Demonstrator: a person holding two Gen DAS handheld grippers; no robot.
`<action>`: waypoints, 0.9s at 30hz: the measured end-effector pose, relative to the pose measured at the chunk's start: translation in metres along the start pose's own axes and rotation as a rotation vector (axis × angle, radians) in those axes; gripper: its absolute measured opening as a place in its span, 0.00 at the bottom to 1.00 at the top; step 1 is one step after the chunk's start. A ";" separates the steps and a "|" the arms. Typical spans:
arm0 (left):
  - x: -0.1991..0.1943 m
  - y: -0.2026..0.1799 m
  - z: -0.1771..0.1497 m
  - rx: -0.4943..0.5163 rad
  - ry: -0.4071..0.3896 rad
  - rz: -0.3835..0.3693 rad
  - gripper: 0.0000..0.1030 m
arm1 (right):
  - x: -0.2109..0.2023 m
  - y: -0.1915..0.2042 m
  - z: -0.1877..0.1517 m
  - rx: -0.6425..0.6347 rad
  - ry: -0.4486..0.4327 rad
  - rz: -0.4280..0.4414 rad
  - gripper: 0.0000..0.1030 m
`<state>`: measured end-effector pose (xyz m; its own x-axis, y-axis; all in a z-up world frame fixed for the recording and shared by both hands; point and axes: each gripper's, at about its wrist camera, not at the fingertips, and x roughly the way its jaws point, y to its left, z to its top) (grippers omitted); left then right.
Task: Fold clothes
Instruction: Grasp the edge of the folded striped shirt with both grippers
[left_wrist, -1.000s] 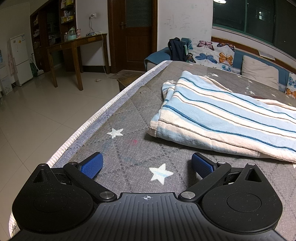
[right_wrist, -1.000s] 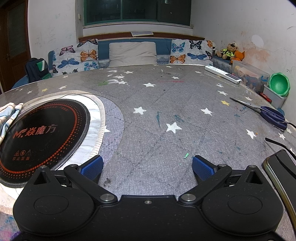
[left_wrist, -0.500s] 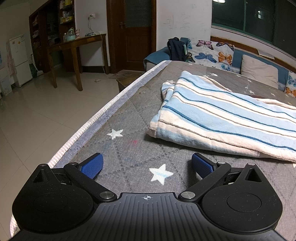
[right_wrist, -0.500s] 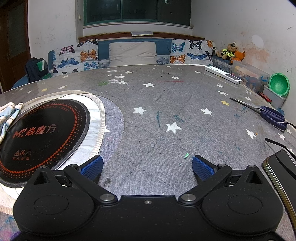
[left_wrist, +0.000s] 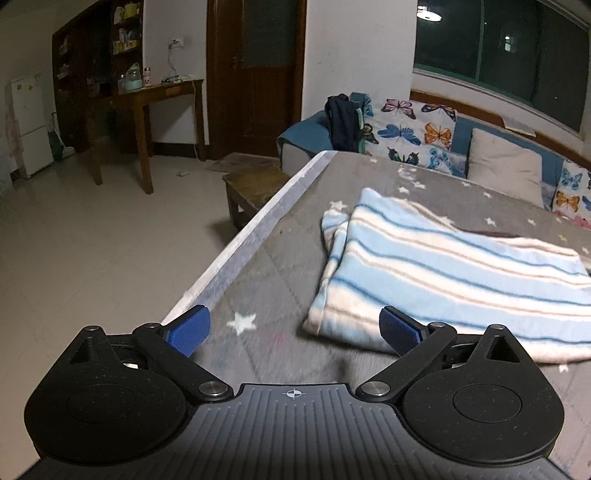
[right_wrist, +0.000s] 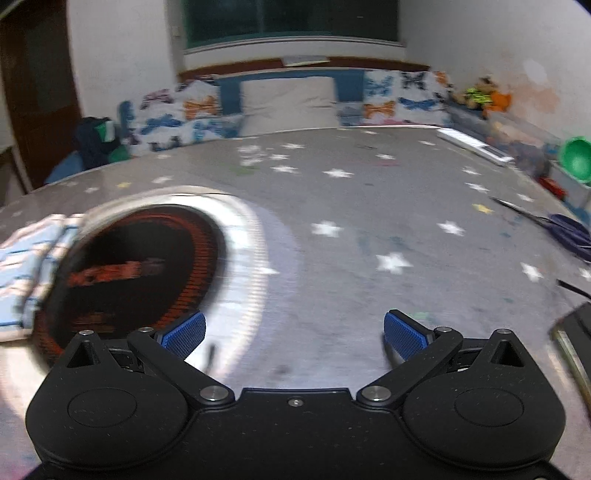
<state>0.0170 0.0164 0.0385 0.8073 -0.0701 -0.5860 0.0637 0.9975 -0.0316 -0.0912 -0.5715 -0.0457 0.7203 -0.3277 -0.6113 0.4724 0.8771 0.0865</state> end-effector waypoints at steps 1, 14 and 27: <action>0.002 -0.003 0.002 0.011 0.002 -0.009 0.95 | -0.001 0.007 0.001 -0.014 0.001 0.024 1.00; 0.022 -0.020 0.011 0.073 0.036 -0.025 0.61 | -0.008 0.114 0.008 -0.218 0.047 0.325 0.88; 0.036 -0.026 0.014 0.089 0.086 -0.059 0.26 | 0.002 0.170 0.010 -0.287 0.106 0.436 0.34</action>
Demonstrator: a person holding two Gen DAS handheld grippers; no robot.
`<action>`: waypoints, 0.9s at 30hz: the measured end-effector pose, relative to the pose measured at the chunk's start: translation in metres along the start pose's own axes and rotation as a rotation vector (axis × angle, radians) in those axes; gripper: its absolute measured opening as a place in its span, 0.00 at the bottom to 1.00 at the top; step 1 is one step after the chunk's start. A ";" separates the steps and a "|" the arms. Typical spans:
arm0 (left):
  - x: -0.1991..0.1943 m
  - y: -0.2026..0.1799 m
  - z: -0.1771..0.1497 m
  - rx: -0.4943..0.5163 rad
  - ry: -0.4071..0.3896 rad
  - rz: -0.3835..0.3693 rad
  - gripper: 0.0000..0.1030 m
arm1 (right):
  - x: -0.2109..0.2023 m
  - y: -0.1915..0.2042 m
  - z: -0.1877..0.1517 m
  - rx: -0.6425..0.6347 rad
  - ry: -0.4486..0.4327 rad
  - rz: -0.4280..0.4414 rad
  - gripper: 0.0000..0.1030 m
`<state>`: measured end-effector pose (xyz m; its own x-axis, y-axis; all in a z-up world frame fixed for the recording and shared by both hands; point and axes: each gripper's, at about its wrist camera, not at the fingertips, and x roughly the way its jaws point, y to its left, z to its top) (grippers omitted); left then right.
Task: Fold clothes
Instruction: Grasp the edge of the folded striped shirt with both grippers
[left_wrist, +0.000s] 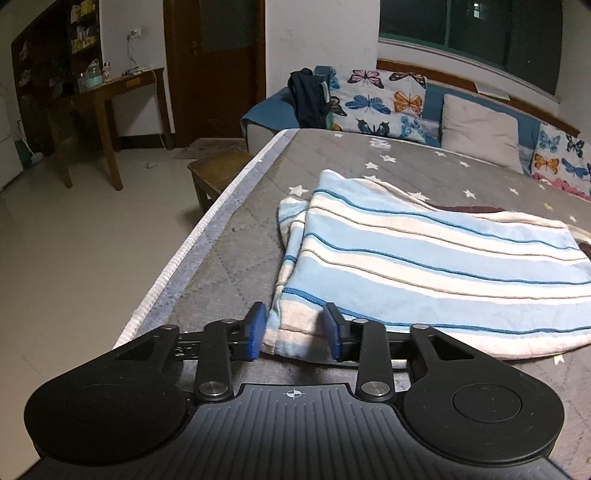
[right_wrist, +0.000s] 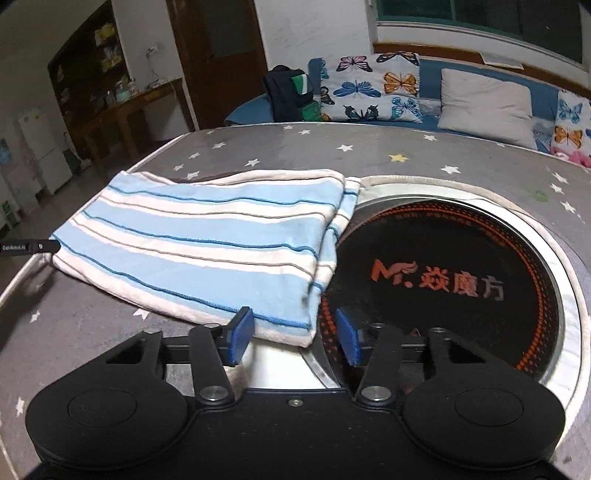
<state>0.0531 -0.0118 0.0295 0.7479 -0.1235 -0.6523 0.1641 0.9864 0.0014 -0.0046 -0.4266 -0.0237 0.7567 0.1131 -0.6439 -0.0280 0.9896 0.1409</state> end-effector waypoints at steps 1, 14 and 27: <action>-0.001 0.000 0.000 -0.001 0.001 -0.001 0.22 | 0.001 0.001 0.000 0.001 0.004 0.004 0.27; -0.031 0.008 -0.010 0.007 0.002 -0.100 0.09 | -0.024 0.004 -0.009 -0.075 0.007 -0.009 0.10; -0.097 0.006 -0.066 0.152 0.042 -0.241 0.08 | -0.087 0.005 -0.056 -0.165 0.102 0.041 0.10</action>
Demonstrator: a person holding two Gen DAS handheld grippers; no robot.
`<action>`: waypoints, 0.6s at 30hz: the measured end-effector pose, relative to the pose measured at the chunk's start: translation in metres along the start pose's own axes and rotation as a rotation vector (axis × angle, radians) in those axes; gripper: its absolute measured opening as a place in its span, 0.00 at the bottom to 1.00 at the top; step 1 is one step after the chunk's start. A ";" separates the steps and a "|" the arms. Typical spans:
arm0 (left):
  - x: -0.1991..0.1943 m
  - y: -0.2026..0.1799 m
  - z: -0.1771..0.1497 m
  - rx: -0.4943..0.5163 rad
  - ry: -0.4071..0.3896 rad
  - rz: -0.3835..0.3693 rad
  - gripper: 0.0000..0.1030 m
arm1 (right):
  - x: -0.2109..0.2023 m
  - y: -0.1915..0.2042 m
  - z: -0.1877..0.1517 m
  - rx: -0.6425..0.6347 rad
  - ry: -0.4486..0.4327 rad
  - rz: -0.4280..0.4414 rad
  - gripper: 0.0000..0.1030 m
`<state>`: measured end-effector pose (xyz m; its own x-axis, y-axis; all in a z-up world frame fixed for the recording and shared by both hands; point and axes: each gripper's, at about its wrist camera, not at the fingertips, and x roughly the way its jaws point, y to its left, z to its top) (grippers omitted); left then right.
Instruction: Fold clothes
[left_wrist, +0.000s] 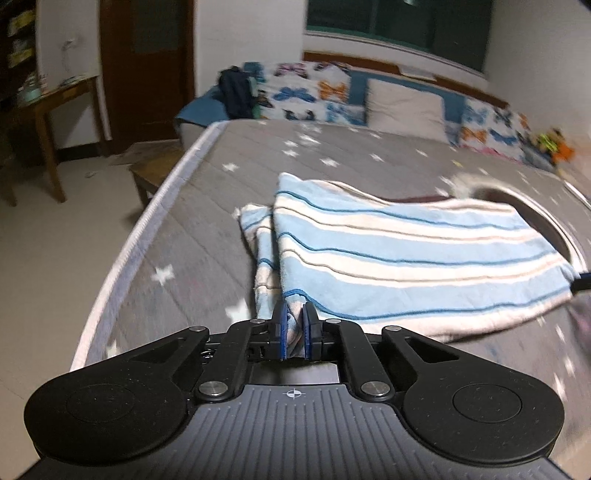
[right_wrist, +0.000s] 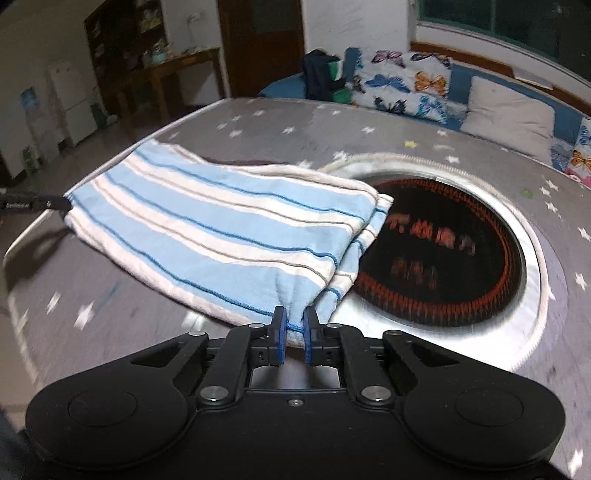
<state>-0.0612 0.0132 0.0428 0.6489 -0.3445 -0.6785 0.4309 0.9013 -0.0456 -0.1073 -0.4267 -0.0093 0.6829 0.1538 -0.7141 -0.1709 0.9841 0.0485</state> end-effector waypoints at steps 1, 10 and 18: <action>-0.006 -0.001 -0.007 0.012 0.016 -0.015 0.08 | -0.005 0.001 -0.005 -0.009 0.014 0.007 0.10; -0.017 -0.001 -0.011 0.035 0.065 -0.056 0.10 | -0.033 0.002 -0.018 -0.015 0.038 0.021 0.26; -0.010 -0.010 0.023 0.054 0.019 -0.055 0.28 | -0.016 -0.014 0.011 0.023 -0.037 -0.018 0.36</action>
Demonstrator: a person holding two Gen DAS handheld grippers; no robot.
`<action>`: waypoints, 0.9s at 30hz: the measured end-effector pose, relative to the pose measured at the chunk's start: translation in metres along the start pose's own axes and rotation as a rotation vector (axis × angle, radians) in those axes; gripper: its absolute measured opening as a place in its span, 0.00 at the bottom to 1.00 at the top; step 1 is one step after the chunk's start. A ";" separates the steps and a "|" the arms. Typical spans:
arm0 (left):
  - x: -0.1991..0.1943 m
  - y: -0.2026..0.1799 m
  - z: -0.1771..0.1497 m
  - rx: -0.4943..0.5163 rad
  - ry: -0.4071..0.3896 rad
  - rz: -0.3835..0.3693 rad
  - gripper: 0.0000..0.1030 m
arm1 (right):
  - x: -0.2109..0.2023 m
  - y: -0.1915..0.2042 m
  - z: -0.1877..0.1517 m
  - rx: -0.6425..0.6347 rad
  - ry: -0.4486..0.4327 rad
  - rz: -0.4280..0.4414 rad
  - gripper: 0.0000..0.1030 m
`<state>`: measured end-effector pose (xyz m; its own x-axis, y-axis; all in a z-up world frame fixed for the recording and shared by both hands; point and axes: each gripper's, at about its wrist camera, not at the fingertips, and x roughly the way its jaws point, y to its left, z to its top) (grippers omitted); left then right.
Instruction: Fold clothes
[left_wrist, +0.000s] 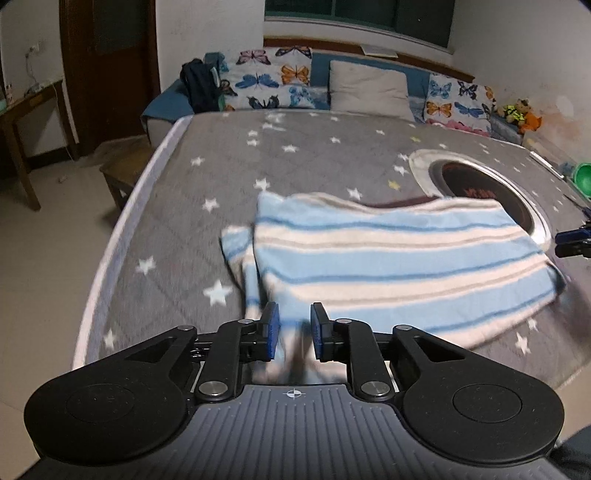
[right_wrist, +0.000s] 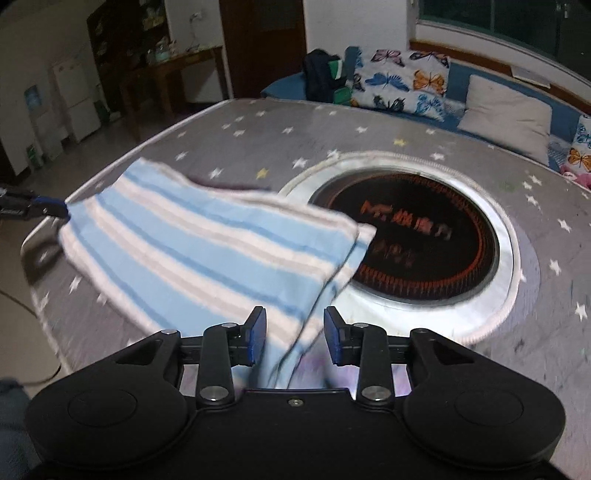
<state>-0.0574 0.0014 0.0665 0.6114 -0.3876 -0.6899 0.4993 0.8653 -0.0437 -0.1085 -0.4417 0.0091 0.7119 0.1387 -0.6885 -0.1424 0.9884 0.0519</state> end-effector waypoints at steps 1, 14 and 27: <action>0.002 -0.001 0.005 0.006 -0.009 0.008 0.28 | 0.005 -0.001 0.005 0.001 -0.008 -0.002 0.36; 0.064 -0.009 0.063 0.050 -0.064 0.073 0.43 | 0.073 0.014 0.061 -0.080 -0.034 0.026 0.45; 0.108 -0.010 0.071 0.020 0.013 0.060 0.14 | 0.111 0.011 0.069 -0.090 0.020 0.022 0.45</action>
<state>0.0470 -0.0717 0.0436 0.6326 -0.3312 -0.7001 0.4744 0.8802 0.0122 0.0161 -0.4107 -0.0168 0.6941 0.1586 -0.7022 -0.2203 0.9754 0.0026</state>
